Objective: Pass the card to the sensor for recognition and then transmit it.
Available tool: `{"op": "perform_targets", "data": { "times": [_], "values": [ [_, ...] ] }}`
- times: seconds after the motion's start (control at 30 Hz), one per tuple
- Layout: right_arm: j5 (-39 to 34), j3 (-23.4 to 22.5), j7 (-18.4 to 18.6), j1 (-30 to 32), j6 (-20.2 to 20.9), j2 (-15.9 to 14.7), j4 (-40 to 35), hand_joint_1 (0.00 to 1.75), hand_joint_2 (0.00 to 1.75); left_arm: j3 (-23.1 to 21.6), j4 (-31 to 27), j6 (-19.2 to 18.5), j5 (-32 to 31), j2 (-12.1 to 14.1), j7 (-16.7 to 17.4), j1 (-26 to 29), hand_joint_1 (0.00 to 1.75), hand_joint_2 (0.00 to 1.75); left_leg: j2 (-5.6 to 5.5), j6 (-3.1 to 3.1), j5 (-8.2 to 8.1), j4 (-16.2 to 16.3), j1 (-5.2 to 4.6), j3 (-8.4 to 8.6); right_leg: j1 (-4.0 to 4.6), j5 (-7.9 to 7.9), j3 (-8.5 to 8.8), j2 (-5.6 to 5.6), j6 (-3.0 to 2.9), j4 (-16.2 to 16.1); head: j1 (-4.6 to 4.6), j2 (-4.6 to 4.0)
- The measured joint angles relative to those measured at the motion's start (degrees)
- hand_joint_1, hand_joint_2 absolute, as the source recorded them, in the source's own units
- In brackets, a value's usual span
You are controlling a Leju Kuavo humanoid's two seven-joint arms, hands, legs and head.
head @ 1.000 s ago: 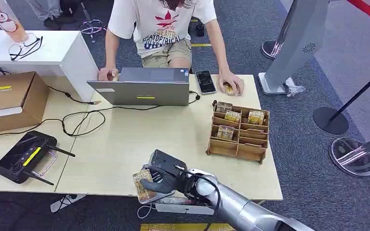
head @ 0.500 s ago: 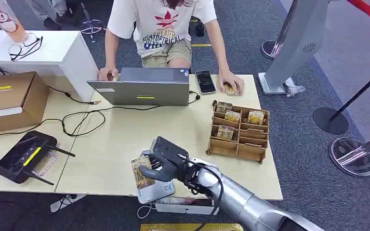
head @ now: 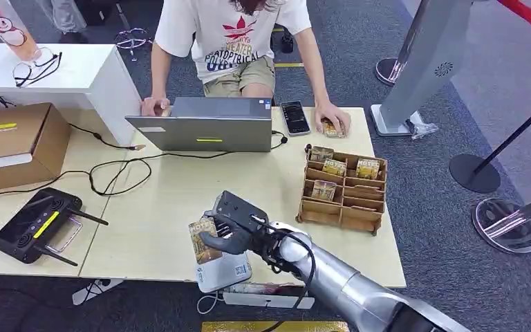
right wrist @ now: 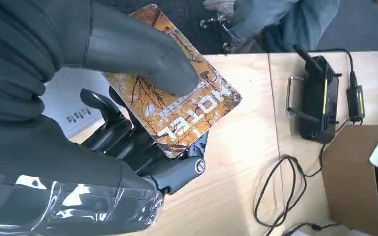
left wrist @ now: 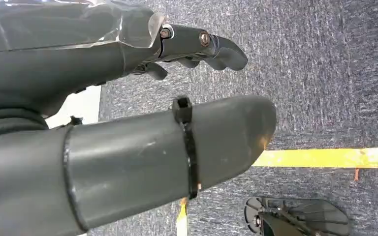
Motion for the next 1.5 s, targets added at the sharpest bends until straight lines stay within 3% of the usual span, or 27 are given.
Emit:
{"op": "perform_targets", "data": {
  "times": [0.57, 1.5],
  "values": [
    [1.31, -1.55, -0.2, -0.79, -2.03, 0.7, 8.15, 1.75, 1.75, 0.05, 0.0, -0.85, -1.57, 0.04, 0.31, -0.05, 0.0, 0.0, 0.0, 0.0, 0.0, 0.0, 0.0, 0.0, 0.0, 0.0, -0.01, 0.0, 0.0, 0.0, 0.0, 0.0],
    [1.79, -2.69, -0.85, 1.34, 0.74, 2.01, 13.18, 1.75, 1.75, 0.04, 0.0, -1.38, -2.58, 0.11, 0.92, -0.08, 0.0, 0.0, 0.0, 0.0, 0.0, 0.0, 0.0, 0.0, 0.0, 0.0, -0.01, 0.01, 0.0, 0.0, 0.0, 0.0]
  ]
}}
